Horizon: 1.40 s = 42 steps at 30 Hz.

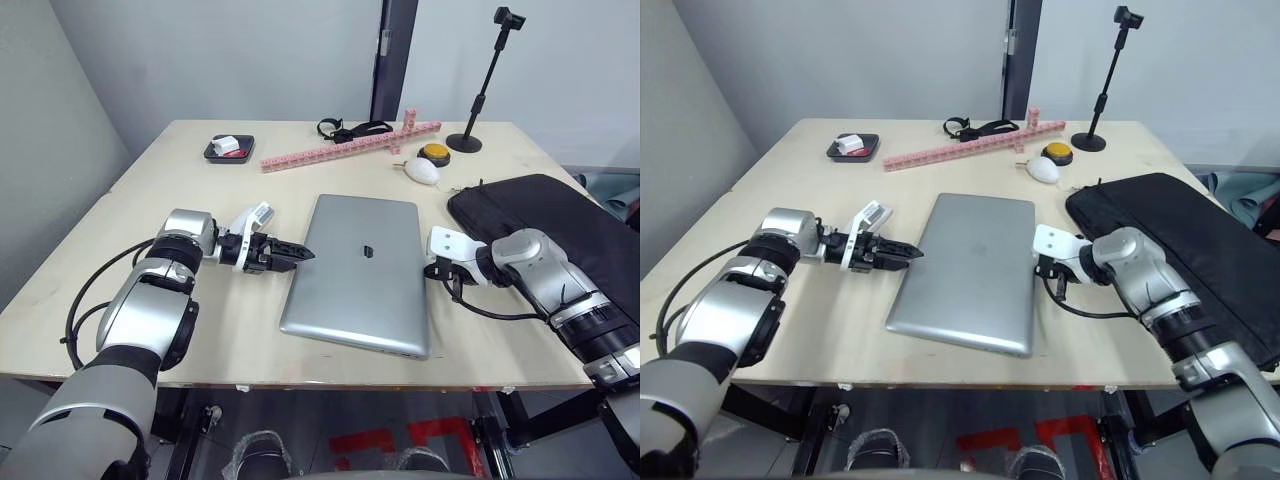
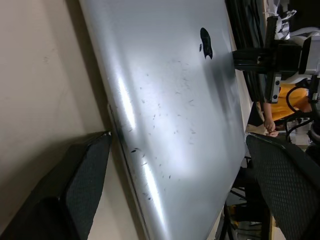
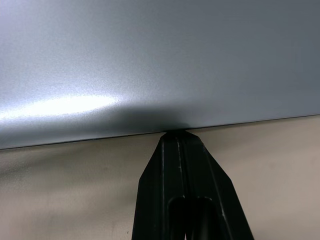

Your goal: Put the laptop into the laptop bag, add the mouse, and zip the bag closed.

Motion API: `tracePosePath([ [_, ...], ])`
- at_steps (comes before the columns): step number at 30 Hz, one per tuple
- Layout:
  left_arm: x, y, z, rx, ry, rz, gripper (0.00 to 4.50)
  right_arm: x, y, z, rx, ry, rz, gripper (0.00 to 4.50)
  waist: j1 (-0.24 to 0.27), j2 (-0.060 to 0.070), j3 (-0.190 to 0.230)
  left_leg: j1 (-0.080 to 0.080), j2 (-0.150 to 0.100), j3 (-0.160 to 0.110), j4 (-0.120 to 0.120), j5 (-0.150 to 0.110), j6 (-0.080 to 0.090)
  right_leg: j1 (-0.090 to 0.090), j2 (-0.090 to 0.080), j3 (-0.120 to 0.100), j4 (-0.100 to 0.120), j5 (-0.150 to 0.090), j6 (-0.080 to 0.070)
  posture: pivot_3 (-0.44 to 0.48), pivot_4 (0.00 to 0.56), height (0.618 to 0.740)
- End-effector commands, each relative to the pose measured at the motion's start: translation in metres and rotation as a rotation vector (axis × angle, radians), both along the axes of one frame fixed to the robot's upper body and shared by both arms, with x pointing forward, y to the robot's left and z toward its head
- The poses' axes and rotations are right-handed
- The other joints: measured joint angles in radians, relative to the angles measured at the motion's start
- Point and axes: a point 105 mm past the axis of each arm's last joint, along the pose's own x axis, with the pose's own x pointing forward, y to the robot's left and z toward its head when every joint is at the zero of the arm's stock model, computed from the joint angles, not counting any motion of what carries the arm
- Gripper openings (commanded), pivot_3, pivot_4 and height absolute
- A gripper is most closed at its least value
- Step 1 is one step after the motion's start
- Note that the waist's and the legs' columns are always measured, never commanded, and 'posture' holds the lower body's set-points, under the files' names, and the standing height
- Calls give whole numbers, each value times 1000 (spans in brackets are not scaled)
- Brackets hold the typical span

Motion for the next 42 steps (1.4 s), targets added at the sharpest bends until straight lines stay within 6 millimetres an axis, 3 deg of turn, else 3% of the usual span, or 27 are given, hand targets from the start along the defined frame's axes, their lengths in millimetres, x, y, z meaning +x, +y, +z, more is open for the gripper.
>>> tracePosePath([
  [1, -5, -23, 5, -56, 26, -63, 4500, 5, 15, 5, 43, -25, 26, 37, -4, 0, 0, 1, 0, 0, 0, 0, 0, 1, 0, 0, 0, 0, 0, 0, 150, 740],
  [11, -14, -38, 18, -164, 76, -72, 4500, 6, 22, 6, 78, -20, 32, 37, -25, -1, 0, 7, 0, 0, -3, 0, 0, 6, 1, 0, -3, 1, 0, 0, 150, 740],
  [34, -29, -16, 19, -177, 84, -38, 4500, 6, 20, 5, 70, -15, 36, 37, -41, 0, 1, 7, 0, 1, -12, 0, -1, 7, 1, -3, -14, 1, 0, 0, 150, 740],
  [42, -29, -14, 21, -207, 106, -9, 1863, 7, 22, 5, 66, -16, 45, 0, -42, 0, 1, 7, 0, 1, -13, 0, -1, 7, 1, -3, -15, 1, 0, 0, 150, 740],
])
